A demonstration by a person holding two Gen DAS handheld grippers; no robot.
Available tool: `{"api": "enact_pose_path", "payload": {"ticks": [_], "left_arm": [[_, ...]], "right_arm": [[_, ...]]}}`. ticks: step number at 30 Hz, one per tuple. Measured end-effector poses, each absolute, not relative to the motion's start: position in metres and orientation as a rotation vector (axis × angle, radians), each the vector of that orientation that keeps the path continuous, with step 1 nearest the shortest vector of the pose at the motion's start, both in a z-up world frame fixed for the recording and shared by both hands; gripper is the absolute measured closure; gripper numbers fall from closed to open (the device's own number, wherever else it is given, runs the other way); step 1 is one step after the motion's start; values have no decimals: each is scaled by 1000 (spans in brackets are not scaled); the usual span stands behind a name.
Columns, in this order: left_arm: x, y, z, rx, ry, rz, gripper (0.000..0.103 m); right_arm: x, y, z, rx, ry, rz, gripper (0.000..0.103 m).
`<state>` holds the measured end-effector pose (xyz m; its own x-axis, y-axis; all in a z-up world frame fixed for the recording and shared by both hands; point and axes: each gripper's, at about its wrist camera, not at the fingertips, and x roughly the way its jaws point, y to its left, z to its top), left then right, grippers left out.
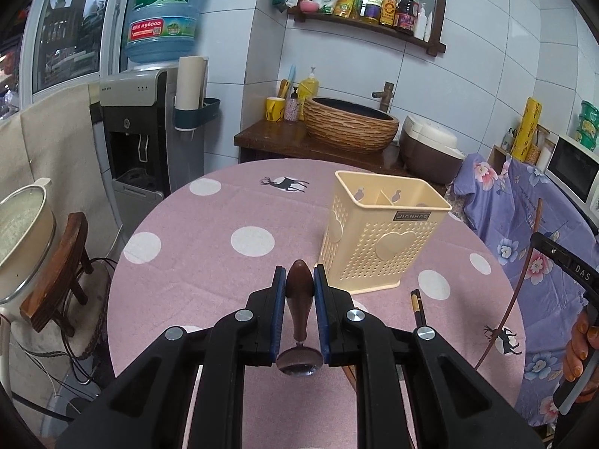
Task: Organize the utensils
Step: 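Lift the spoon and chopstick over the cream holder with both tools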
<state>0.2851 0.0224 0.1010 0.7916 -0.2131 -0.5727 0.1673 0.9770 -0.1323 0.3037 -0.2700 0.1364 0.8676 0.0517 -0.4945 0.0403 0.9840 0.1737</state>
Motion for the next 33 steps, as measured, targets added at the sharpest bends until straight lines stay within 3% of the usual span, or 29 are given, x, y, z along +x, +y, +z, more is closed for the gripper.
{"api": "enact_pose_path", "payload": {"ticks": [10, 21, 26, 33], "left_arm": [[296, 21, 150, -103, 554, -260, 87], [341, -19, 257, -119, 381, -300, 87], [376, -43, 246, -123, 401, -292, 87], [396, -55, 193, -98, 467, -267, 87]], "right_arm": [[313, -268, 167, 231, 466, 45, 96], [360, -238, 289, 236, 227, 54, 95], [394, -224, 301, 211, 156, 3, 95], [428, -209, 241, 183, 210, -17, 95]]}}
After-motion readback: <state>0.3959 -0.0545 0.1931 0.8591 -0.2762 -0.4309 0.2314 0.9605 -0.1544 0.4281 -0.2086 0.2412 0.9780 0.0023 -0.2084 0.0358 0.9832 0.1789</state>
